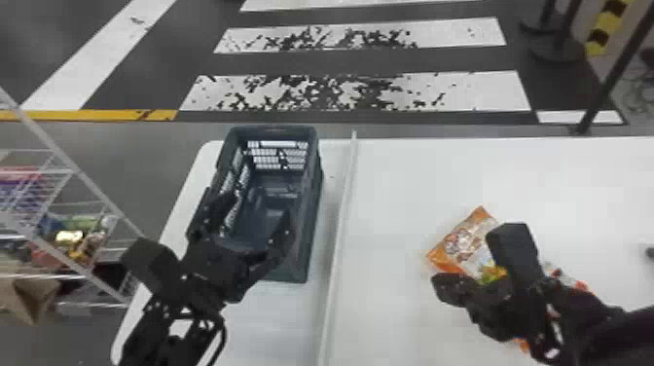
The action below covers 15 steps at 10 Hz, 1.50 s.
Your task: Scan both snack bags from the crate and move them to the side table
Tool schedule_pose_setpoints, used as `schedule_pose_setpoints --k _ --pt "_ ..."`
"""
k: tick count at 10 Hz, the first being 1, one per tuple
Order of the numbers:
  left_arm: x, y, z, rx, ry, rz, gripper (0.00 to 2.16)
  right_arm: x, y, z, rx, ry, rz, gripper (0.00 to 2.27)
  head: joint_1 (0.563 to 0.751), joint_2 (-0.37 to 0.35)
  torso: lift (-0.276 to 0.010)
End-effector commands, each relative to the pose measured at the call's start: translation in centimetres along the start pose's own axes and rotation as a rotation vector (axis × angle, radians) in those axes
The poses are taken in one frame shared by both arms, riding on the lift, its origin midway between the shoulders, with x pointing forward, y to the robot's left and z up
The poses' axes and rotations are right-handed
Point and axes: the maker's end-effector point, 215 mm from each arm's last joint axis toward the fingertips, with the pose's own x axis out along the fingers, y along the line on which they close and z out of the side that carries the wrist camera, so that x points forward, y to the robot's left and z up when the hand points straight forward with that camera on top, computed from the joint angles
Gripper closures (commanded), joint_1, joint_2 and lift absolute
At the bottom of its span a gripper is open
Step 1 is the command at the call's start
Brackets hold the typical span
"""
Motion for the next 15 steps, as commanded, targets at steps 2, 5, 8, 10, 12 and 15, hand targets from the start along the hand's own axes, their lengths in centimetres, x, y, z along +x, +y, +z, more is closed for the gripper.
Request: schedule_pose_setpoints --k 2,5,8,10,12,15 --pt "0.0 0.1 0.1 0.002 -0.001 0.002 0.10 2.0 -0.7 0.4 -0.027 0.027 -0.010 2.25 0.695 0.174 -0.075" --pt "0.1 0.2 -0.1 0.001 0.002 0.002 0.10 3.5 -2.3 1.6 -0.035 0.035 -0.047 2.25 0.695 0.176 -0.075" --pt "0.0 0.3 0.0 0.003 0.003 0.001 0.10 4.4 -4.3 2.4 -0.053 0.045 -0.096 2.25 0.695 0.166 -0.075" --pt "0.0 0.4 -0.1 0.004 0.004 0.002 0.10 4.4 -5.6 2.7 -0.063 0.051 -0.123 2.25 0.695 0.153 -0.075" --pt "-0.1 0.3 -0.1 0.003 0.006 0.002 0.10 4.1 -6.9 2.8 -0.069 0.050 -0.146 2.25 0.695 0.143 -0.075" --pt "-0.2 0.2 -0.1 0.001 0.005 0.002 0.10 3.5 -9.2 2.6 -0.051 0.049 -0.179 2.25 0.695 0.120 -0.075"
